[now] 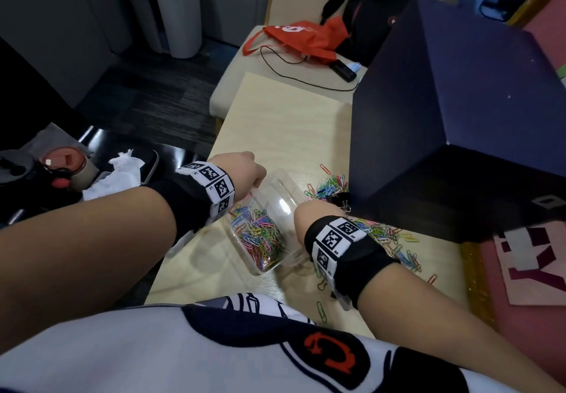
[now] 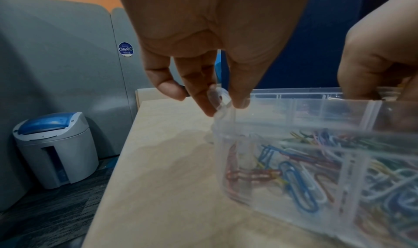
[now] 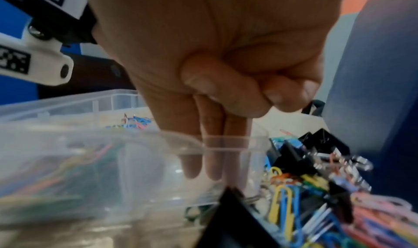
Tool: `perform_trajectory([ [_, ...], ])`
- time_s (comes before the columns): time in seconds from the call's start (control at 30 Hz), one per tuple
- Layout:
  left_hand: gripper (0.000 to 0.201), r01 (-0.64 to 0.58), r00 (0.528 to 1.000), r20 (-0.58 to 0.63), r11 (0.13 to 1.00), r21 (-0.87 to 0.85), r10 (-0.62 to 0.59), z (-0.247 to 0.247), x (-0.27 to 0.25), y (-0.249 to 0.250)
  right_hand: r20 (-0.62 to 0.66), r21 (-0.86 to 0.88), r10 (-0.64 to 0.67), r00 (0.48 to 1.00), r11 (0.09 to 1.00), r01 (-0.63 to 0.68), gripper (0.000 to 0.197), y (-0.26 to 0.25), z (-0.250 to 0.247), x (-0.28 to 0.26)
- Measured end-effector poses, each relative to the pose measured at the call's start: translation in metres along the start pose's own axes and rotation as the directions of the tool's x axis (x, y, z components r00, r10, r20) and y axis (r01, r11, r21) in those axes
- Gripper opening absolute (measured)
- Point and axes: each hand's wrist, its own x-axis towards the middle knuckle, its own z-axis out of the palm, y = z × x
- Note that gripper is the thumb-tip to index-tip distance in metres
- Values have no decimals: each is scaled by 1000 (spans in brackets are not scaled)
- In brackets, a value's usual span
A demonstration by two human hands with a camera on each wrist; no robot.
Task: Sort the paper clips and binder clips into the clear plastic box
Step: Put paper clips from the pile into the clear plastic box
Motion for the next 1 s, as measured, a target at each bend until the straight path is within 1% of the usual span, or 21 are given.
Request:
perform_trajectory([
  [0.1, 14, 1, 1000, -1, 1000, -2, -1, 0, 0, 0, -27, 119, 10, 1000, 993, -6, 24, -2, 3, 7],
  [0.13, 13, -2, 1000, 1, 1000, 1, 2, 0, 0, 0, -2, 149, 14, 1000, 989, -13, 17, -1, 1, 10],
  [0.2, 11, -11, 1000, 0, 1000, 9, 11, 0, 0, -1, 5, 231, 41, 999, 972, -41, 25, 4, -5, 12],
  [0.23, 11, -12, 1000, -5, 1000, 5, 12, 0, 0, -3, -18, 280, 52, 998, 959, -45, 25, 9, -10, 11],
  [0.3, 10, -20, 999, -45, 1000, -15, 19, -1, -2, -7, -119, 346, 74, 990, 938, -29, 24, 19, -18, 5],
  [0.37, 11, -23, 995, -100, 999, -42, 18, -5, -4, -11, -239, 407, 148, 960, 913, -39, 23, 28, -21, 0],
  [0.43, 14, -37, 988, -153, 997, -62, 27, -9, -6, -17, -308, 501, 237, 922, 864, -55, 22, 32, -19, -3],
  [0.5, 16, -41, 979, -204, 995, -94, 21, -16, -7, -24, -318, 599, 300, 899, 799, -55, 23, 33, -14, -5],
  [0.57, 16, -28, 968, -249, 991, -133, -6, -21, -9, -32, -311, 662, 351, 883, 747, -64, 25, 36, -7, -5],
  [0.6, 15, -6, 964, -263, 987, -158, -37, -22, -9, -35, -303, 666, 359, 883, 742, -74, 24, 38, -4, -6],
  [0.63, 13, 30, 960, -268, 983, -181, -79, -23, -10, -38, -287, 645, 337, 897, 760, -79, 23, 38, 0, -6],
  [0.67, 12, 65, 956, -269, 977, -204, -120, -23, -10, -41, -268, 603, 289, 919, 794, -74, 22, 38, 5, -5],
  [0.73, 10, 147, 944, -258, 962, -231, -206, -20, -11, -45, -223, 502, 155, 962, 865, -23, 20, 33, 15, -4],
  [0.8, 12, 250, 922, -230, 933, -260, -312, -18, -11, -45, -181, 378, 21, 983, 924, 50, 30, 27, 27, -3],
  [0.83, 13, 302, 906, -215, 913, -275, -364, -17, -12, -44, -160, 310, -23, 987, 948, 73, 35, 24, 34, -3],
  [0.9, 17, 399, 877, -170, 879, -262, -449, -18, -13, -39, -138, 229, -53, 989, 970, 84, 37, 21, 43, -3],
  [0.93, 19, 426, 878, -126, 875, -230, -461, -17, -13, -37, -136, 215, -51, 989, 973, 80, 35, 22, 45, -3],
  [1.0, 24, 433, 896, -30, 888, -153, -442, -16, -12, -34, -159, 218, -18, 987, 974, 53, 29, 28, 47, -4],
])
